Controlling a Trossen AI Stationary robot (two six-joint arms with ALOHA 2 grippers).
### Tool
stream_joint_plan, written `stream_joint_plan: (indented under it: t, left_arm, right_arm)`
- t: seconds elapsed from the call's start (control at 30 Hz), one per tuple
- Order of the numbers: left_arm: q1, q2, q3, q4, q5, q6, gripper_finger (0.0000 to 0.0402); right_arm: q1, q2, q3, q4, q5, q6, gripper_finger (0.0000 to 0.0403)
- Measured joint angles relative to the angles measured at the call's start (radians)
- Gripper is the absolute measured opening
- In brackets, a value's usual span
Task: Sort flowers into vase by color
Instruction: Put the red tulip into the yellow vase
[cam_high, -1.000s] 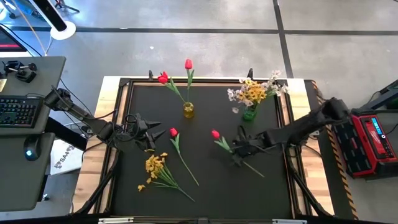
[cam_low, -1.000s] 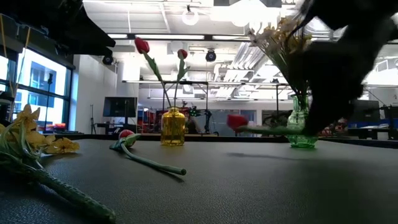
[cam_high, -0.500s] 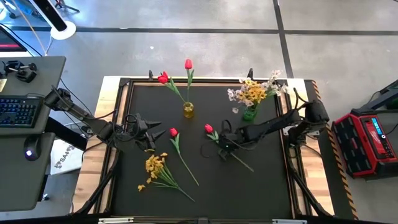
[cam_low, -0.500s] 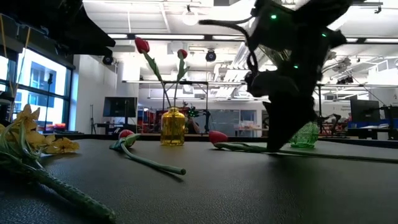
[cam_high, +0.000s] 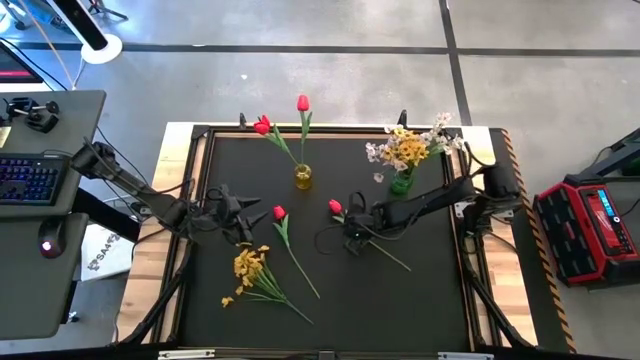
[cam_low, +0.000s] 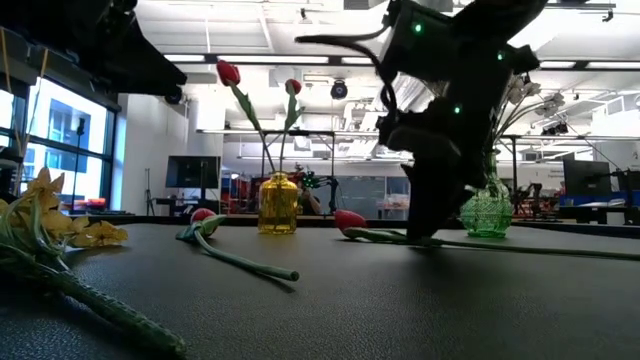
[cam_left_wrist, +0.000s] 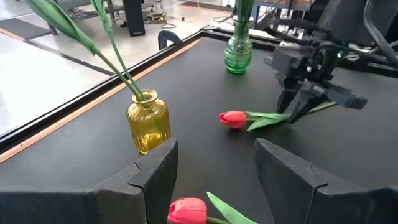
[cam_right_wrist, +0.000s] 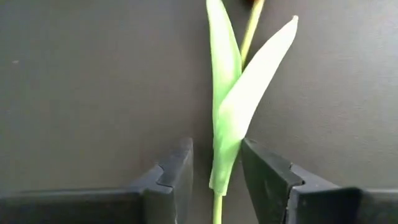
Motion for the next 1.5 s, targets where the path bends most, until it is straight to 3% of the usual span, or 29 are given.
stream_joint_plan:
  t: [0.17, 0.37, 0.47, 0.6, 0.83, 1.07, 1.27, 1.5]
  left_arm:
    - [0.000, 0.022, 0.000, 0.000, 0.001, -0.006, 0.0200]
    - [0.000, 0.024, 0.000, 0.000, 0.000, -0.008, 0.0200]
    - [0.000, 0.024, 0.000, 0.000, 0.002, -0.009, 0.0200]
    - [0.000, 0.024, 0.000, -0.001, 0.009, -0.008, 0.0200]
    - [0.000, 0.024, 0.000, -0.003, 0.011, -0.008, 0.0200]
    - [0.000, 0.024, 0.000, -0.006, 0.011, 0.000, 0.0200]
    - [0.000, 0.024, 0.000, -0.009, 0.007, 0.003, 0.0200]
    - [0.000, 0.024, 0.000, -0.009, 0.004, 0.010, 0.0200]
  right_arm:
    - [0.000, 0.040, 0.005, 0.025, 0.009, -0.023, 0.0110]
    - [-0.013, 0.049, 0.004, 0.031, 0.011, -0.034, 0.0017]
    - [-0.025, 0.047, 0.000, 0.087, 0.017, -0.061, 0.0012]
    - [-0.045, 0.053, -0.002, 0.346, 0.027, -0.189, 0.0004]
    - [-0.131, 0.049, -0.001, 0.951, 0.019, -0.504, 0.0002]
    - [-0.235, 0.053, -0.001, 1.491, -0.110, -0.735, 0.0001]
    - [-0.309, 0.112, 0.002, 1.819, -0.142, -0.776, 0.0000]
    - [-0.393, 0.260, 0.079, 1.989, -0.141, -0.662, 0.0000]
